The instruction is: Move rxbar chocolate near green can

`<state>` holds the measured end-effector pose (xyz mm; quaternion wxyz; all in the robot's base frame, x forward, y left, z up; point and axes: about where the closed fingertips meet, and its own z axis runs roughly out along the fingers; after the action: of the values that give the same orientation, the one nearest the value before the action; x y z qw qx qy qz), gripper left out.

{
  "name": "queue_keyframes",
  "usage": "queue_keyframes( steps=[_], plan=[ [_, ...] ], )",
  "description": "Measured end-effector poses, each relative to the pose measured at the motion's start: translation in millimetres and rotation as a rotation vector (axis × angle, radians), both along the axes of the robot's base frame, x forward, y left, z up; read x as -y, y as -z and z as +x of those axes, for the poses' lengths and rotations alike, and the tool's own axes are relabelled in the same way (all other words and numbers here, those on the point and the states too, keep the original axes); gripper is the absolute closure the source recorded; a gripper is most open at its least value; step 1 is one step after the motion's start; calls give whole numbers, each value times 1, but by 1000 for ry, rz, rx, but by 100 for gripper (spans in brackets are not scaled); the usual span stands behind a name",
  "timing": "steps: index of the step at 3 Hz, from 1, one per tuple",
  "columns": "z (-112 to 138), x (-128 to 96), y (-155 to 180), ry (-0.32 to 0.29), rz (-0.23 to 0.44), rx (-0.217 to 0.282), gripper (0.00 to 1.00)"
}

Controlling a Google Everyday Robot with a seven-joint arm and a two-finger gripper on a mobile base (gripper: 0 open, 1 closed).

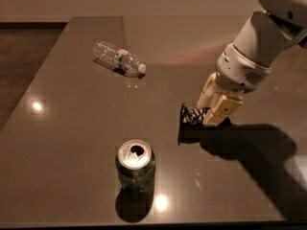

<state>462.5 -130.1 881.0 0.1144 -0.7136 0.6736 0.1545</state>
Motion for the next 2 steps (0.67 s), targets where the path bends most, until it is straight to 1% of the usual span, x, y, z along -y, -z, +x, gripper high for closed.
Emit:
queue_keyframes(
  steps=[1, 2],
  plan=[
    [-49, -21, 2, -134, 1, -28, 100],
    [-70, -31, 6, -196, -1, -35, 100]
  ],
)
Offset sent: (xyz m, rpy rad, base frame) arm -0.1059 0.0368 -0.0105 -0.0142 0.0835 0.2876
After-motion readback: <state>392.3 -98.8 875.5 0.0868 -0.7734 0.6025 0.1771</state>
